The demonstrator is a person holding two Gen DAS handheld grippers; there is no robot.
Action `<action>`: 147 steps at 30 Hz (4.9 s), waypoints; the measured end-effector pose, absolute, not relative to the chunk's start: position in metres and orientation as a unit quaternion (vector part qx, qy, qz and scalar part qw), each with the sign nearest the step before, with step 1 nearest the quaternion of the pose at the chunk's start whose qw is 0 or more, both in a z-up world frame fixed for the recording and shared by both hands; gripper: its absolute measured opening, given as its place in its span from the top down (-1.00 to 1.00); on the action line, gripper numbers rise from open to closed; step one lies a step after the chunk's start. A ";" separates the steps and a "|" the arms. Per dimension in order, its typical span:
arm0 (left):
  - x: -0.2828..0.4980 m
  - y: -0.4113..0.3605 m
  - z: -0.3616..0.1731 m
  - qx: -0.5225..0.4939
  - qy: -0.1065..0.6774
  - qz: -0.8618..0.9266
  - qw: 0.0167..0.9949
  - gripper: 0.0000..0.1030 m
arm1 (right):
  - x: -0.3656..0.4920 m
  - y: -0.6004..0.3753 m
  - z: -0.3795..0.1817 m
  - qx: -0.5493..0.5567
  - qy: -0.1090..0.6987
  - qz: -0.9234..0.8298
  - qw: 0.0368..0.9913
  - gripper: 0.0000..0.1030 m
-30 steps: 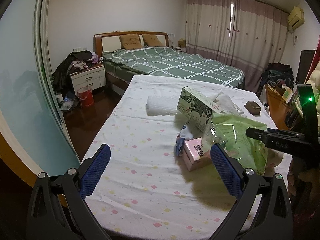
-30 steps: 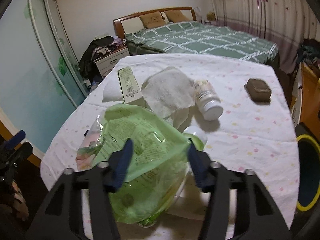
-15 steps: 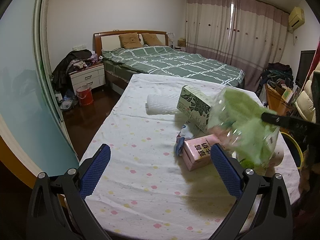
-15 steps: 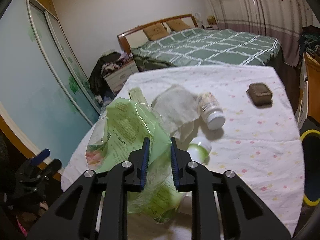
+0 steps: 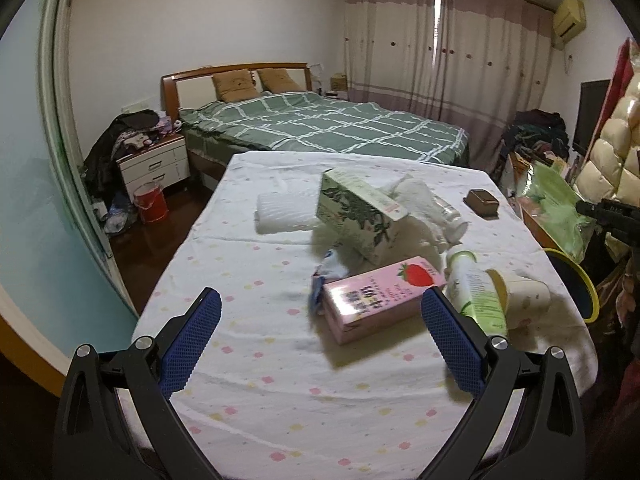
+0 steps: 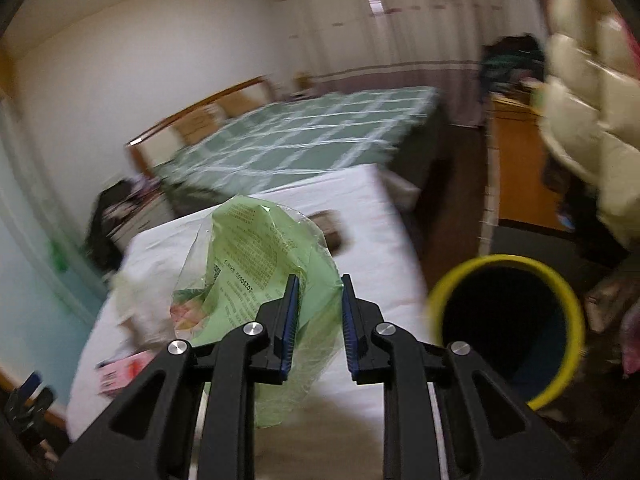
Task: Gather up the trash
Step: 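Carry the green bag over the yellow-rimmed bin and open the right gripper, then grasp the white paper cup with the left gripper and lift it, then carry the paper cup over the bin and open the left gripper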
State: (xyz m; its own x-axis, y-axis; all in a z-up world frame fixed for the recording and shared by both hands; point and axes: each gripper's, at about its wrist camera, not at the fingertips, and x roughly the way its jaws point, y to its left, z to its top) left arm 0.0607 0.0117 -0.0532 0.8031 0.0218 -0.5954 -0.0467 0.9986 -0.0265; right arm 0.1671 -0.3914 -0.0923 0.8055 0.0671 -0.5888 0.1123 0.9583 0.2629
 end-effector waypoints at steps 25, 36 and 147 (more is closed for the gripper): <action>0.108 -0.093 -0.074 0.028 0.347 -0.093 0.933 -0.91 | 0.198 -0.560 -0.225 0.185 0.404 -0.234 0.865 -0.19; 0.117 -0.076 -0.080 -0.004 0.365 -0.090 0.927 -0.91 | 0.189 -0.549 -0.211 0.188 0.389 -0.215 0.876 -0.21; 0.151 -0.198 -0.016 0.032 0.309 -0.184 0.933 -0.90 | 0.093 -0.471 -0.164 0.122 0.363 -0.101 0.918 -0.30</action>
State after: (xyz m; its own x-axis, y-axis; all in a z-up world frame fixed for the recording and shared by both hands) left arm 0.1511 -0.1978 -0.0161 0.7416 -0.3240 -0.5874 0.3638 0.9299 -0.0536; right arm 0.0928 -0.4709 -0.1639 0.7165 -0.0976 -0.6907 0.2746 0.9497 0.1506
